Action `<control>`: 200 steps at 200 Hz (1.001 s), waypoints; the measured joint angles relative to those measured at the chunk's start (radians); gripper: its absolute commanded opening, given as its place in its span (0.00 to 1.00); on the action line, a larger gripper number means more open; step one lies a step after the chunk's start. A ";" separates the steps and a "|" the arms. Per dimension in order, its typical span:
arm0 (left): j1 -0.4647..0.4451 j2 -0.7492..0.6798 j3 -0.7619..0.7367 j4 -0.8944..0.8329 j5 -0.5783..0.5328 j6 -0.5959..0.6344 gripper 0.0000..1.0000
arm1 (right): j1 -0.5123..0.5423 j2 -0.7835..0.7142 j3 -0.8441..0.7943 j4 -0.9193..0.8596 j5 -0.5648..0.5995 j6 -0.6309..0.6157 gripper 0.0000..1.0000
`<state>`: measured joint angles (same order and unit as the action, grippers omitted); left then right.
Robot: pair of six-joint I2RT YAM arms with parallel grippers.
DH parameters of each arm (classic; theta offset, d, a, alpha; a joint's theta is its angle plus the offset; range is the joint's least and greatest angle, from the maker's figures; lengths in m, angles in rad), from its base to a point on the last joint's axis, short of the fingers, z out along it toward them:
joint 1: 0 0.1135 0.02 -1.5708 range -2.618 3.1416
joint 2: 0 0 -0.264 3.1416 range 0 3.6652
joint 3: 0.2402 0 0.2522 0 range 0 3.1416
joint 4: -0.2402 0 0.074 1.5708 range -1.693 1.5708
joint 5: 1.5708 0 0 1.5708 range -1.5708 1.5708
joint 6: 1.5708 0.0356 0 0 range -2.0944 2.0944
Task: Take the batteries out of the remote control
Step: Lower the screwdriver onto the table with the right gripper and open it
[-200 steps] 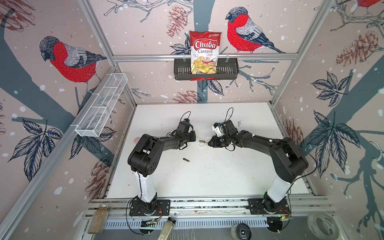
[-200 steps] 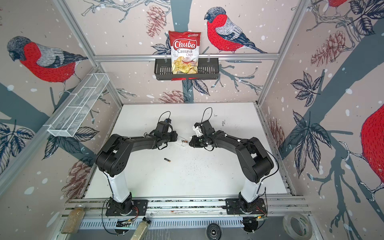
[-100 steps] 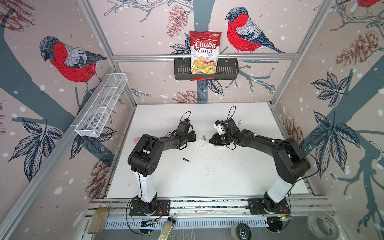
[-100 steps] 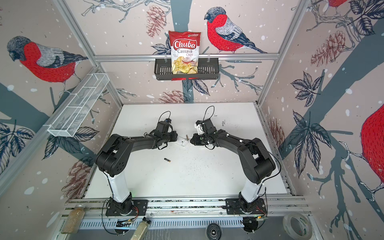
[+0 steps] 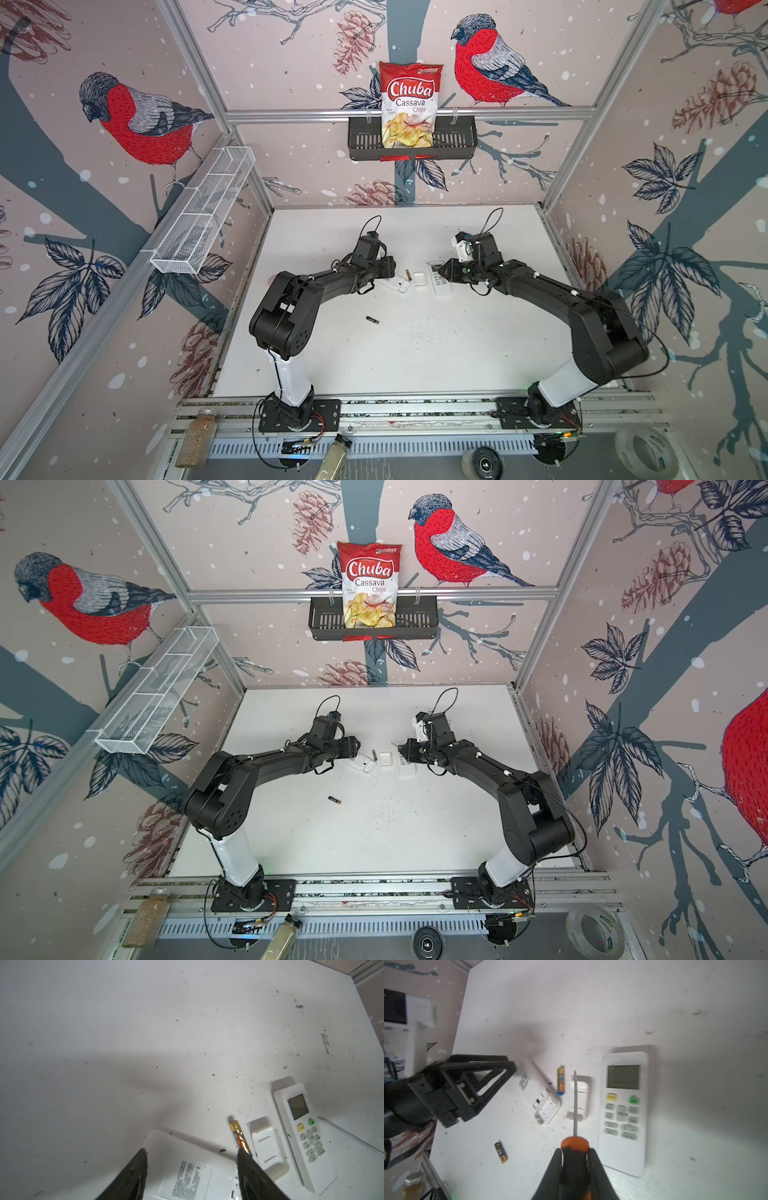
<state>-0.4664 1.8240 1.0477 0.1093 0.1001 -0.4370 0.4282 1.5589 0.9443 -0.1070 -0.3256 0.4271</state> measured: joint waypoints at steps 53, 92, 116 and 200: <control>-0.080 -0.002 0.033 -0.021 -0.050 0.018 0.76 | -0.023 -0.045 -0.119 0.032 0.237 0.024 0.08; -0.120 -0.002 0.046 -0.035 -0.085 0.024 0.79 | -0.012 -0.081 -0.217 0.091 0.371 0.045 0.18; -0.131 -0.002 0.049 -0.046 -0.101 0.025 0.79 | 0.007 -0.078 -0.246 0.117 0.423 0.046 0.26; -0.146 -0.011 0.049 -0.071 -0.129 0.026 0.80 | 0.051 0.051 -0.230 0.158 0.451 0.046 0.41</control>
<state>-0.6128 1.8126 1.0966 0.0383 -0.0288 -0.4110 0.4789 1.6100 0.7139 0.0513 0.1253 0.4732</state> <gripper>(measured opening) 0.796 0.390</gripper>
